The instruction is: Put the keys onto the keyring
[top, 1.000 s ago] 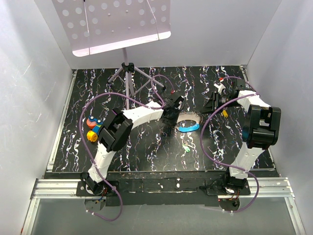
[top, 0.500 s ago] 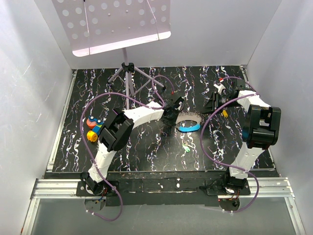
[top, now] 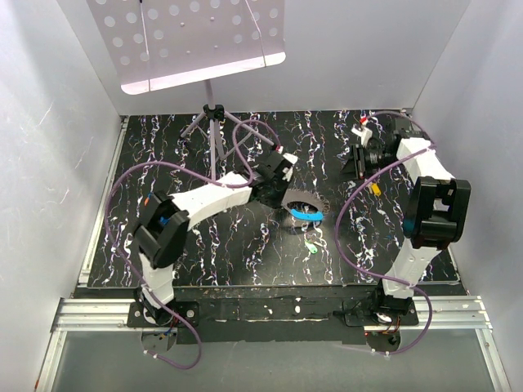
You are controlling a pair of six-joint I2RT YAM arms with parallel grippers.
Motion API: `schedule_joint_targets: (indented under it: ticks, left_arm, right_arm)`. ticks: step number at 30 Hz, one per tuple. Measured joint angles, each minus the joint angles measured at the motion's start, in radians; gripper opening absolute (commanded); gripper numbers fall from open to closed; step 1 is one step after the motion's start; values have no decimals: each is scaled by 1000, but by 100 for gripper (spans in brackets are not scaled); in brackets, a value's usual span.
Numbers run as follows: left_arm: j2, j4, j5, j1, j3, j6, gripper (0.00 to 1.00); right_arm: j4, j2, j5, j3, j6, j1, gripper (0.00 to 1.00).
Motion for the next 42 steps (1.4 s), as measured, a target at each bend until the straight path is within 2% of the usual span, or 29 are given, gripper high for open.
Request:
schedule_joint_targets:
  ticks: [5, 10, 12, 17, 20, 24, 33, 42]
  left_arm:
    - [-172, 26, 15, 31, -110, 14, 0]
    - [-288, 44, 58, 68, -196, 43, 0]
    - [-333, 50, 96, 87, -241, 48, 0]
    - [-473, 61, 201, 138, -364, 62, 0]
    - [-548, 63, 242, 159, -408, 90, 0]
    - [-607, 50, 267, 162, -422, 129, 0]
    - [-692, 19, 303, 169, -459, 222, 0]
    - [-910, 19, 494, 171, -550, 542, 0]
  right_arm:
    - [-122, -26, 18, 182, -137, 91, 32]
    - [-202, -103, 31, 265, -261, 233, 34]
    - [-220, -140, 28, 267, -309, 282, 36]
    - [-230, -231, -13, 241, -450, 371, 50]
    - [-230, -287, -67, 166, -573, 428, 50]
    - [-245, -270, -70, 148, -673, 526, 49]
    - [-224, -228, -15, 150, -692, 703, 48]
    - [-183, -140, -20, 259, -631, 755, 43]
